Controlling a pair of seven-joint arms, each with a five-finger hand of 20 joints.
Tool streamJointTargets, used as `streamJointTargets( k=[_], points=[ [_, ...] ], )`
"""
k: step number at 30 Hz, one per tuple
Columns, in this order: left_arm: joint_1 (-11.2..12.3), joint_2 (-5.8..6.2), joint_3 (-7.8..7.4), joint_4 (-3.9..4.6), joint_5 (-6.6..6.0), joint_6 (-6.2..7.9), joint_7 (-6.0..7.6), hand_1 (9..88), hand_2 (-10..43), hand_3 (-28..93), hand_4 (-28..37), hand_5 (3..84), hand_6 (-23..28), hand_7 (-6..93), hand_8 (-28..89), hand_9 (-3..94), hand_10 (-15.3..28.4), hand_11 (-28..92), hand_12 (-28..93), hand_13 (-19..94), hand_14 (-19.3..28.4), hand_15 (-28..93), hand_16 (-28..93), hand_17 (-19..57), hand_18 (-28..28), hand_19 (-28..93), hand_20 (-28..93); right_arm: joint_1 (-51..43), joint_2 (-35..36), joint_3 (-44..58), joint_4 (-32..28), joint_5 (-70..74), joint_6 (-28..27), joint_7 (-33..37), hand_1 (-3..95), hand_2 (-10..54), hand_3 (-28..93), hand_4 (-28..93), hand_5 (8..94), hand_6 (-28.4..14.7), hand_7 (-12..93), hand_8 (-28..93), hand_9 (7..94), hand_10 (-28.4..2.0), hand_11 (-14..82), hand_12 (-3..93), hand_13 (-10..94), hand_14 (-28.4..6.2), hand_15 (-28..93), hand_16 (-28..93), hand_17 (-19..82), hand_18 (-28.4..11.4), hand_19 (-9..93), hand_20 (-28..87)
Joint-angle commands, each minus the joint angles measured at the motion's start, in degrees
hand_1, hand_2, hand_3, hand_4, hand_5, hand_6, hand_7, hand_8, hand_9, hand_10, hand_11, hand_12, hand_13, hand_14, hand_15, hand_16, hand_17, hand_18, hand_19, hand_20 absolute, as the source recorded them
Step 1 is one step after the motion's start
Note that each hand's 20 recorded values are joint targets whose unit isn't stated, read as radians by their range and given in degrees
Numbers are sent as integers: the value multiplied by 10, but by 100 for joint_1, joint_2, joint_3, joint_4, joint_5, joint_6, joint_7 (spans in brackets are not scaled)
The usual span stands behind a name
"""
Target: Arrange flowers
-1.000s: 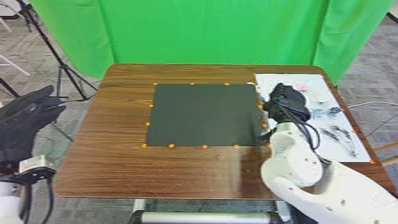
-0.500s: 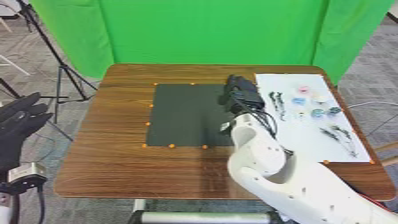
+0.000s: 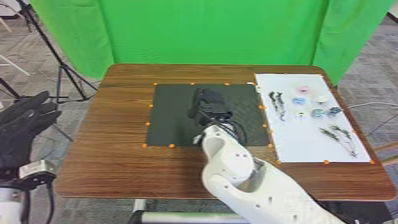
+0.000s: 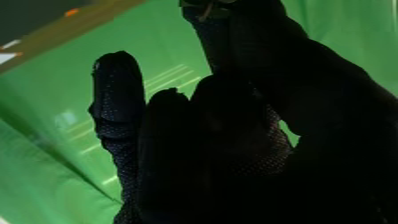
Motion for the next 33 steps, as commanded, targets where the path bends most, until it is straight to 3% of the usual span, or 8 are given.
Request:
streamJointTargets(
  k=[1,3,4,8,12,20,26,33],
  points=[
    [-269,228,351,63,-94,135,131,295,5,758,-194,356,82,178,-115,301,180,388,73,182,232,621,-162,-121,205,548,77,-373,-538,211,381,-494,-335,-494,563,-95,743,-259,864,-52,279,170,875,-90,723,470,882,-80,890,285,422,-255,932,183],
    [-382,359,532,105,-200,203,286,295,5,757,-194,356,82,177,-115,301,180,388,74,180,232,620,-162,-121,205,548,77,-303,-632,176,558,-509,-355,-548,563,-95,743,-259,864,-51,279,170,876,-90,722,470,883,-81,890,285,421,-255,932,183],
    [-392,457,646,114,-306,296,449,295,5,757,-194,355,82,177,-115,301,180,388,74,180,232,620,-161,-120,205,547,77,-373,-748,273,627,-629,-428,-680,562,-95,744,-259,864,-51,279,171,876,-90,723,470,884,-81,889,284,421,-255,932,183],
    [-659,560,943,164,-298,363,555,294,6,757,-193,355,82,177,-115,302,180,389,74,180,231,620,-161,-121,205,547,77,-467,-962,380,821,-919,-567,-890,562,-95,745,-260,865,-51,279,169,877,-89,723,469,884,-80,888,284,420,-254,932,179],
    [-907,505,1148,215,-224,302,521,295,5,757,-193,354,81,178,-115,301,180,388,73,180,231,619,-161,-121,204,547,77,-471,-1015,401,968,-972,-554,-837,561,-95,745,-262,865,-51,279,169,877,-89,723,469,885,-79,887,284,419,-254,932,174],
    [-985,355,1234,227,-153,276,546,296,6,756,-191,354,82,177,-116,301,180,389,74,180,231,619,-161,-121,204,546,77,-518,-1147,445,1089,-1179,-624,-871,560,-95,747,-262,868,-50,278,166,880,-88,722,468,889,-78,881,282,414,-254,932,163],
    [-1275,230,1437,302,-25,183,505,296,6,756,-190,354,82,177,-115,300,180,387,73,179,230,619,-161,-121,204,546,77,-653,-1291,570,1262,-1469,-746,-932,557,-95,748,-260,870,-47,278,165,882,-87,721,468,892,-77,878,281,411,-255,932,158],
    [-1269,130,1453,282,11,235,573,297,6,759,-189,354,82,178,-115,298,179,386,73,178,229,618,-161,-121,204,546,78,-901,-1491,750,1219,-1697,-1118,-1172,550,-95,747,-255,875,-38,277,164,888,-84,720,466,898,-76,871,279,392,-253,932,128]
  ],
)
